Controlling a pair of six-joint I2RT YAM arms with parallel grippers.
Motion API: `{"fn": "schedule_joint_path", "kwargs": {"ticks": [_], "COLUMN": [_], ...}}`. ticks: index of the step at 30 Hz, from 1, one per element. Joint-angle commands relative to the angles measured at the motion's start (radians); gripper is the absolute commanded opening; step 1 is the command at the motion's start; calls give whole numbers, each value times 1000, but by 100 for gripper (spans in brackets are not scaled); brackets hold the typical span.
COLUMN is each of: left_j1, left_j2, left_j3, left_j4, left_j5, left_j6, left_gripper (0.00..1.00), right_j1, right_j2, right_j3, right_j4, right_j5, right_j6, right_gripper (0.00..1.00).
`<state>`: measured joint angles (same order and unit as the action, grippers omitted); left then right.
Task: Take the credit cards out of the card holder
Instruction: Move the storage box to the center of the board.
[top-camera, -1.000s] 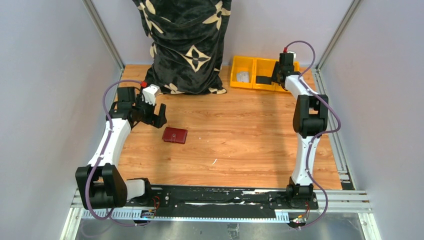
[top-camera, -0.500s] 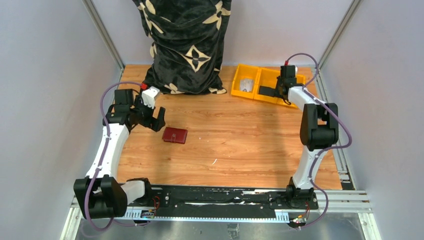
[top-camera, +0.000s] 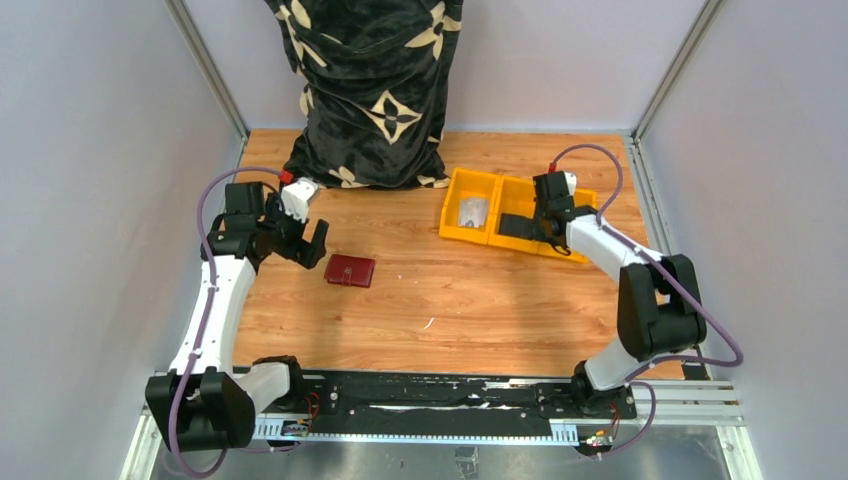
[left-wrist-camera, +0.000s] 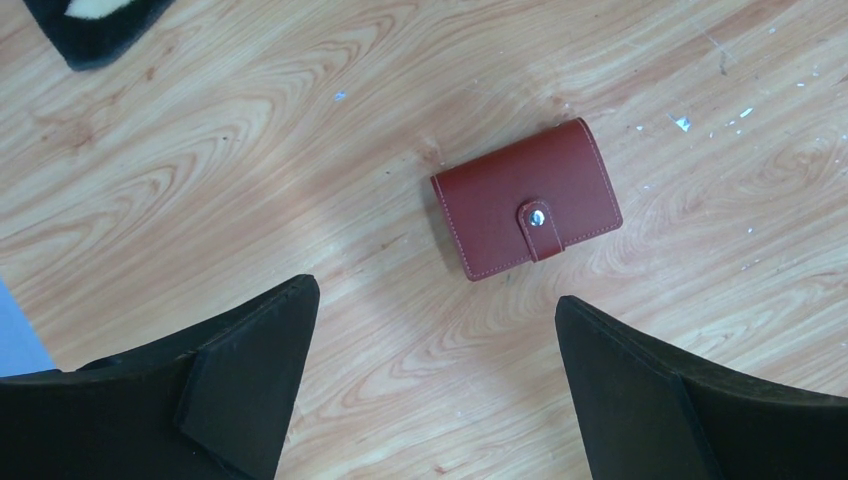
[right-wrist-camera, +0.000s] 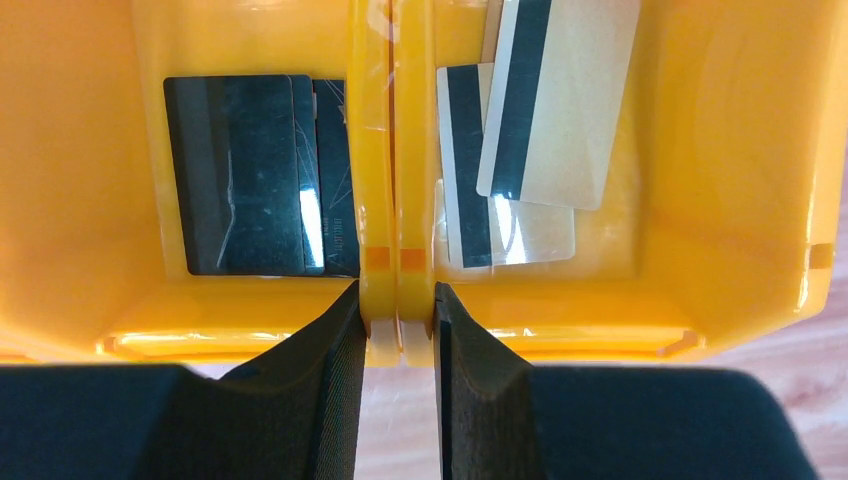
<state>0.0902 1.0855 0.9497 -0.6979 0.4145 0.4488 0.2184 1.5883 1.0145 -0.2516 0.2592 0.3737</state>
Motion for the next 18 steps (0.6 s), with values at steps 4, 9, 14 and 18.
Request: {"fn": "schedule_joint_path", "kwargs": {"ticks": [4, 9, 14, 18], "left_j1": [5, 5, 5, 5], "left_j2": [-46, -68, -61, -64], "left_j3": [-1, -11, 1, -4], "left_j4": [-47, -48, -67, -78], "left_j5": [-24, 0, -4, -8], "left_j6": [24, 23, 42, 59], "left_gripper": [100, 100, 100, 100], "right_j1": [87, 164, 225, 270], "right_j2": [-179, -221, -169, -119], "right_j3": [-124, -165, -112, -66], "right_j4": [-95, -52, -26, -14], "right_j5": [55, 42, 14, 50], "right_j6": [84, 84, 62, 74], "right_gripper": [0, 0, 0, 0]}}
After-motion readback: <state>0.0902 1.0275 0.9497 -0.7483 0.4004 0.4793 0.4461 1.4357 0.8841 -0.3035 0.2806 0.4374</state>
